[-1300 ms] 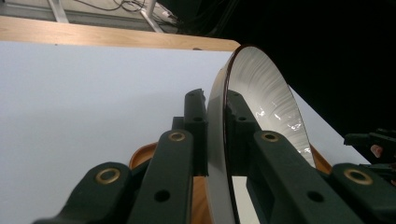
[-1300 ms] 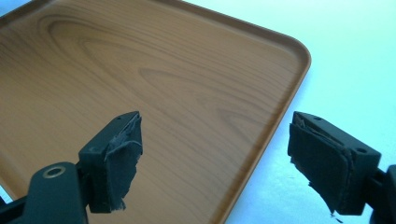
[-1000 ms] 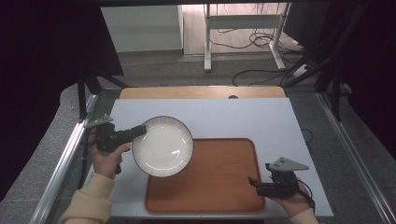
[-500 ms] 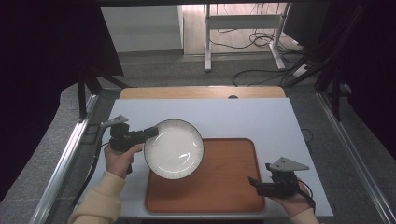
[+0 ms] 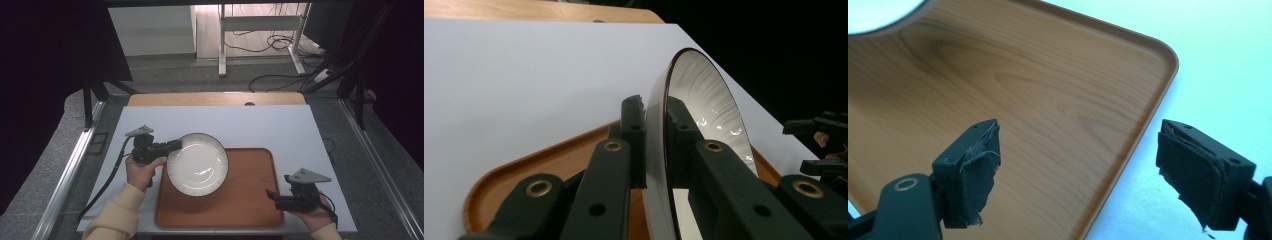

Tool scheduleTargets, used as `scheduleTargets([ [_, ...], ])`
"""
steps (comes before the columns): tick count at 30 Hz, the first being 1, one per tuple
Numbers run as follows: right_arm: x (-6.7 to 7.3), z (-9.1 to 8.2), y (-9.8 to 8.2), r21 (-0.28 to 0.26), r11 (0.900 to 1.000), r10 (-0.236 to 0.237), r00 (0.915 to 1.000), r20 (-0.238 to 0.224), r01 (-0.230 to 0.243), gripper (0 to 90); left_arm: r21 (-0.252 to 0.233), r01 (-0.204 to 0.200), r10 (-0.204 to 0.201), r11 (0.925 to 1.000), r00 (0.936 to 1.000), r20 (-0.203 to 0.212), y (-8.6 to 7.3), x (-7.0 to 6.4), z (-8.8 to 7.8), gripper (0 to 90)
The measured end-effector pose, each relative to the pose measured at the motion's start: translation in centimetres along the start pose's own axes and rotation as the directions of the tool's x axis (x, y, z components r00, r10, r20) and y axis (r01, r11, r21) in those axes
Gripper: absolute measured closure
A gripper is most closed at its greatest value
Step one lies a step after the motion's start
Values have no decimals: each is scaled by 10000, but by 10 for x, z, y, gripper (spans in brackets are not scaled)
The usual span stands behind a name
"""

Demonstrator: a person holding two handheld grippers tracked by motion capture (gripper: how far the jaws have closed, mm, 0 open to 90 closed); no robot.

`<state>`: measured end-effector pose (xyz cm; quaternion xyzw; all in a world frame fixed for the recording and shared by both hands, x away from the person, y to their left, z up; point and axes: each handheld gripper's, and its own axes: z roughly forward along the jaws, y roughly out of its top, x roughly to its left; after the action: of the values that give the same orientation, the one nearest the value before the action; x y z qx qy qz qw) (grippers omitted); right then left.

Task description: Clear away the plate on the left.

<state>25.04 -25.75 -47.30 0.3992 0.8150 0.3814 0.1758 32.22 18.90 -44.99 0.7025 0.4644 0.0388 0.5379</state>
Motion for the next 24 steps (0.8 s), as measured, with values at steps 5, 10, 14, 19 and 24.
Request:
scheduleTargets([
  [5, 0, 0, 0, -9, 10000, 5, 10000, 4, -5, 183, 188, -107, 106, 9998, 9999, 51, -1, -5, 12, 822],
  [10, 0, 0, 0, -1, 10000, 5, 10000, 0, -5, 183, 409, -72, 60, 9991, 9996, 284, -3, -10, 24, 821],
  [14, 0, 0, 0, -6, 10000, -2, 10000, 1, 2, 183, 558, 16, -37, 9984, 9993, 372, -7, -11, 31, 821],
  [19, 0, 0, 0, 2, 10000, 24, 10000, -17, -24, 183, 786, -154, 128, 9968, 9994, 334, -9, -15, 39, 818],
  [24, 0, 0, 0, 1, 10000, 23, 10000, -15, -23, 183, 1002, -149, 90, 9949, 9982, 585, -12, -21, 51, 819],
])
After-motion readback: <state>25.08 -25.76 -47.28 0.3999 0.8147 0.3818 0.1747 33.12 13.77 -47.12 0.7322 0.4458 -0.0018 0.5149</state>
